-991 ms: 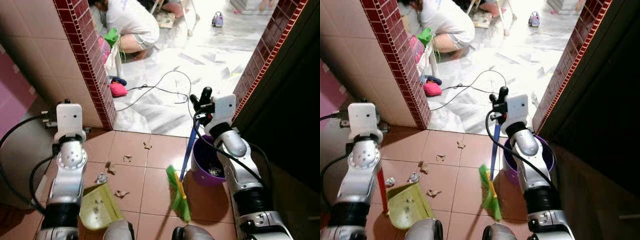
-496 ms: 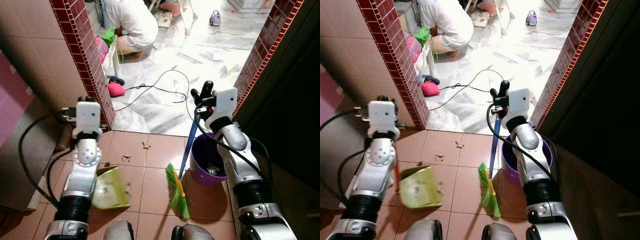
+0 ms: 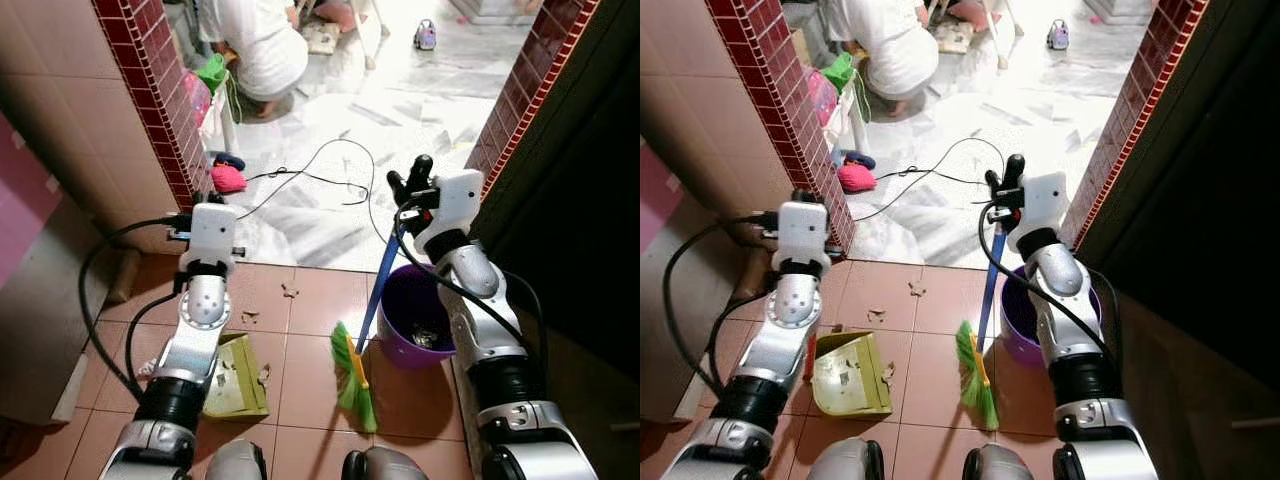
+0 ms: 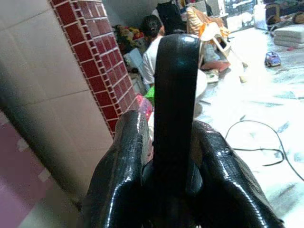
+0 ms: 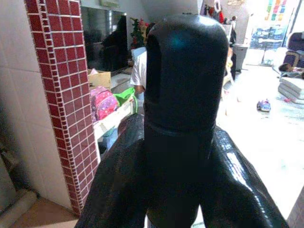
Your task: Sweep floor
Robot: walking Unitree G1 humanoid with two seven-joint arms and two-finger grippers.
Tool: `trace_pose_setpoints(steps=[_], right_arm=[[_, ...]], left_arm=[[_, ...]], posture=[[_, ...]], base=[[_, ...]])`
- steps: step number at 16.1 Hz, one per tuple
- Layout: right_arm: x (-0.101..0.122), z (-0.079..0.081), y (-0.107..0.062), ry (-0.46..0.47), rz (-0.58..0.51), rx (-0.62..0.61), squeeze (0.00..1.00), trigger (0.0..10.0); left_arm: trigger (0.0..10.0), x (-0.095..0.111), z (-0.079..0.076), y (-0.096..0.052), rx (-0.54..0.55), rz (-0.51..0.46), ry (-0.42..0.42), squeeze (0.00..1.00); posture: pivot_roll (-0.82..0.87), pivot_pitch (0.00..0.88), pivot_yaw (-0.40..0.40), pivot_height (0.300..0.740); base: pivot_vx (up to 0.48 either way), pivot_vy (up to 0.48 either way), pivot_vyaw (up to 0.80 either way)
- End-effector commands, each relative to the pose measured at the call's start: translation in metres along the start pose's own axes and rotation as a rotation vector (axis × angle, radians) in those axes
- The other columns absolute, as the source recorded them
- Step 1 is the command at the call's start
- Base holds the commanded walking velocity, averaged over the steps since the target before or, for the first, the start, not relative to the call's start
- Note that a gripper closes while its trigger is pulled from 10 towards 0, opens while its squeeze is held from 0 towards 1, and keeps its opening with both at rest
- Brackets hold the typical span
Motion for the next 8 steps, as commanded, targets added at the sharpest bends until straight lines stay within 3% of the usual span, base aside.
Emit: trace_pose_setpoints(steps=[1, 4, 8], right_arm=[[0.014, -0.010, 0.004, -0.009, -0.066, -0.035, 0.00, 10.0], [0.008, -0.005, 0.006, 0.004, -0.054, -0.035, 0.00, 10.0], [0.023, 0.034, 0.030, 0.165, -0.091, 0.010, 0.00, 10.0]], left_arm=[[10.0, 0.000, -0.007, 0.001, -0.017, -0.008, 0.009, 0.00], [10.0, -0.010, -0.014, -0.001, -0.041, 0.017, -0.006, 0.00], [10.0, -0.017, -0.029, 0.001, -0.089, 0.072, -0.165, 0.00]], posture=[[-0.09, 0.063, -0.033, 0.740], [-0.09, 0.060, -0.034, 0.740], [-0.10, 0.053, -0.019, 0.740]], base=[[0.000, 0.000, 0.00], [0.000, 0.000, 0.00], [0.000, 0.000, 0.00]])
Point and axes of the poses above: a point about 5 cm out from each wrist's last joint towards the gripper, its own y axis pointing out of the wrist towards the gripper, its own x axis along the axis of the wrist's last joint, z = x × y, the point moved 2 cm from there along y, pointing out of the wrist towards the gripper, and after that the axes turned 13 degrees about -y, right-handed, at the moved point
